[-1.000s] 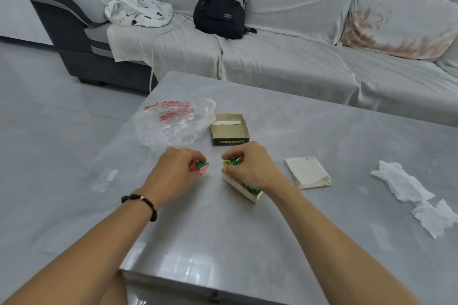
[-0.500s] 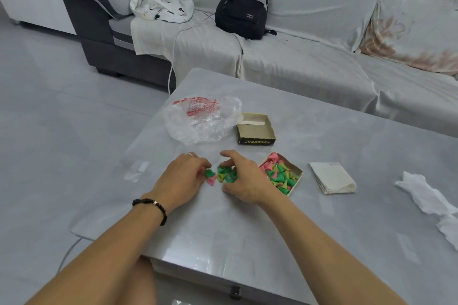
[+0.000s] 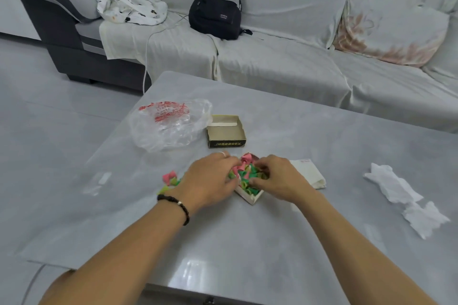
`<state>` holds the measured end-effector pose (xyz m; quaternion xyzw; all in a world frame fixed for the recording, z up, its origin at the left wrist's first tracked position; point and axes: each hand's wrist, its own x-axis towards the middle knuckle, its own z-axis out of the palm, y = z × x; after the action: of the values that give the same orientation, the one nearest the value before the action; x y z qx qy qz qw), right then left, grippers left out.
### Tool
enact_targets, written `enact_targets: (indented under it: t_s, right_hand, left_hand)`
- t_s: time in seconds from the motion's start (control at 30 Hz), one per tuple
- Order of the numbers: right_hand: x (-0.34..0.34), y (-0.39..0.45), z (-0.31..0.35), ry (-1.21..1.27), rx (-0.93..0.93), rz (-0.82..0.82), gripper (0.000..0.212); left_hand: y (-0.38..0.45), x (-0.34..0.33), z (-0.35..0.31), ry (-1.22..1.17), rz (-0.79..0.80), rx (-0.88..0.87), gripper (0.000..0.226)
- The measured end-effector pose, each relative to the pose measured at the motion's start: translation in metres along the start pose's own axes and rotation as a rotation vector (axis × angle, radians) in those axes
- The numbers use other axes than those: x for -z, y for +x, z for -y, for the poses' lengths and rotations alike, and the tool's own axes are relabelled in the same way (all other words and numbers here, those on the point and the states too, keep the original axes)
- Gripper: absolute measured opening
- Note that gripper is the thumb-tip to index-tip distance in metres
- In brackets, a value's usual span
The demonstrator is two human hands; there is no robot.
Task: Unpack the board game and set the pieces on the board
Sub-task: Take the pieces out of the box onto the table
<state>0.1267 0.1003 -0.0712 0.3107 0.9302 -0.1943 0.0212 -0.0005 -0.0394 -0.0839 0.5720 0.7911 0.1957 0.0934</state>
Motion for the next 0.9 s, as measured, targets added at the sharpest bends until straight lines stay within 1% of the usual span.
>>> enact_targets:
  t_s: [0.13,0.17,0.27,0.33,0.4,0.5,0.6,0.7,0.8,0.9]
  right_hand:
    - [0.003,0.009,-0.007,-0.034,0.035,0.051,0.044]
    - [0.004,0.012,-0.008,-0.055,0.047,0.064,0.045]
    - [0.009,0.016,-0.016,-0.072,0.080,0.118,0.053]
    - [0.013,0.020,-0.019,-0.103,0.100,0.145,0.054]
    - [0.013,0.027,-0.020,-0.179,0.114,0.142,0.050]
    - [0.010,0.036,-0.017,-0.247,0.113,0.136,0.046]
    - [0.006,0.039,-0.018,-0.202,0.103,0.116,0.035]
    - [0.001,0.038,-0.022,-0.097,0.061,0.072,0.033]
    - [-0.001,0.039,-0.023,-0.025,0.031,0.038,0.028]
    - [0.001,0.040,-0.024,0.036,-0.006,0.024,0.025]
  left_hand:
    - [0.033,-0.012,-0.018,0.173,0.195,0.007,0.027]
    - [0.040,-0.012,-0.019,0.202,0.220,0.012,0.025]
    - [0.057,-0.010,-0.024,0.290,0.278,-0.002,0.030]
    - [0.063,-0.009,-0.027,0.334,0.295,-0.022,0.027]
    - [0.066,-0.009,-0.027,0.353,0.288,-0.047,0.023]
    - [0.066,-0.010,-0.020,0.317,0.248,-0.042,0.026]
    - [0.064,-0.013,-0.018,0.331,0.183,-0.055,0.022]
    - [0.062,-0.015,-0.019,0.300,0.117,-0.071,0.014]
    - [0.059,-0.016,-0.015,0.167,0.109,-0.055,0.010]
    - [0.056,-0.019,-0.007,-0.056,0.088,0.011,0.011]
